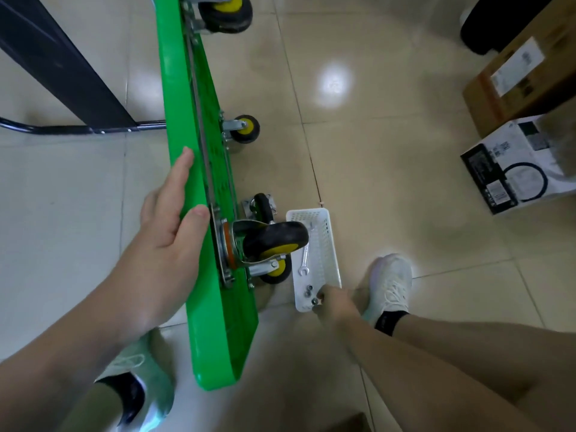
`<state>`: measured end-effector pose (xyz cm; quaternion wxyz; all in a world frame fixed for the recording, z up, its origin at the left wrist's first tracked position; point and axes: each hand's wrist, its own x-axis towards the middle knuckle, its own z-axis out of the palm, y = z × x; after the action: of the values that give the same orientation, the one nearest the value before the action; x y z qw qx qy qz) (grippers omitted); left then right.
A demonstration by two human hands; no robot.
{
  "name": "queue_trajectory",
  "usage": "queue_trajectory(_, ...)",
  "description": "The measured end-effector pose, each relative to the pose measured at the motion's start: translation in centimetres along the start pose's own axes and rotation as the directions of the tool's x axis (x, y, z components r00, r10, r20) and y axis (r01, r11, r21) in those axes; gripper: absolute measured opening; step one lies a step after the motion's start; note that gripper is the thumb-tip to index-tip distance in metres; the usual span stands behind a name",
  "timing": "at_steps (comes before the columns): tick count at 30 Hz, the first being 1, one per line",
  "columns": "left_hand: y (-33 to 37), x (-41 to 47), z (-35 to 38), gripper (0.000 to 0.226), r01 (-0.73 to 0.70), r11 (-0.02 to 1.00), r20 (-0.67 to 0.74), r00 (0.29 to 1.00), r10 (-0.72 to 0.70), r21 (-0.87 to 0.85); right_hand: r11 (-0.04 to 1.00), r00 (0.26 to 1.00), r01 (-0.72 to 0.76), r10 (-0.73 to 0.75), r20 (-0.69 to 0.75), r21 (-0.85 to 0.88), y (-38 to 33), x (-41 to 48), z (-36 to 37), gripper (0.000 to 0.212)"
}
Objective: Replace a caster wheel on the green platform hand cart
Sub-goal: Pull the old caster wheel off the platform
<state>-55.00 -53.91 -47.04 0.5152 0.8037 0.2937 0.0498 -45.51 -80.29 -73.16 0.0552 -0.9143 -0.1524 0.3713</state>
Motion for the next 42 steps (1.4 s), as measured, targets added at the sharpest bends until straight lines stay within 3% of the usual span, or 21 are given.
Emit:
queue_trajectory(3,-0.2,-0.3,0.2,0.062,0.023,1.0,0.04,0.999,-0.023,0.008,0.984,0.983,0.113,-0.091,0.158,-0.14,0.1,-2.4,-3.4,0.036)
queue_trajectory(6,0.5,-0.1,0.4,0.064,0.048,0.999,0.084,0.995,-0.05,0.019,0.922,0.922,0.297,-0.209,0.327,-0.248,-1.5,-6.8,-12.5,0.036)
queue_trajectory(8,1.1,0.0,0.2,0.065,0.065,0.998,0.106,0.992,-0.067,0.025,0.896,0.893,0.37,-0.27,0.359,-0.246,-4.5,-11.0,-19.2,0.031)
queue_trajectory(10,1.4,-0.1,-0.1,0.067,0.065,0.998,0.11,0.992,-0.067,0.022,0.931,0.907,0.366,-0.354,0.227,-0.011,-8.1,-14.2,-24.0,0.02)
queue_trajectory(12,1.5,-0.2,-0.5,0.067,0.061,0.998,0.104,0.993,-0.062,0.012,0.818,0.911,0.398,-0.407,-0.071,0.416,-11.4,-15.1,-26.3,0.007)
queue_trajectory(13,1.6,-0.2,-0.5,0.066,0.06,0.998,0.101,0.993,-0.06,0.006,0.742,0.902,0.428,-0.385,-0.194,0.515,-12.8,-14.6,-26.8,0.009)
queue_trajectory(15,1.8,-0.3,-0.5,0.065,0.05,0.999,0.087,0.995,-0.05,0.005,0.732,0.892,0.452,-0.382,-0.242,0.51,-15.5,-12.6,-26.7,0.014)
queue_trajectory(21,1.3,0.2,-0.5,0.067,0.041,0.999,0.081,0.996,-0.041,0.005,0.848,0.887,0.445,-0.461,-0.014,0.289,-19.2,-6.1,-24.2,0.024)
queue_trajectory(28,0.4,0.6,-1.0,0.059,0.015,0.999,0.118,0.993,-0.02,0.041,0.886,0.888,0.335,-0.411,0.209,0.32,-20.0,-3.7,-22.2,0.032)
queue_trajectory(35,-0.2,0.6,-1.1,0.059,-0.016,0.999,0.129,0.992,0.011,0.035,0.869,0.874,0.272,-0.403,0.272,0.414,-20.5,-2.6,-21.7,0.01)
queue_trajectory(38,-0.1,0.7,-1.3,0.066,-0.026,0.999,0.136,0.99,0.023,0.022,0.85,0.871,0.204,-0.383,0.306,0.486,-20.3,-2.2,-21.7,0.017)
queue_trajectory(42,-0.2,0.6,-1.4,0.065,-0.033,0.999,0.126,0.991,0.031,0.013,0.873,0.87,0.256,-0.396,0.294,0.415,-20.2,-2.3,-21.3,0.026)
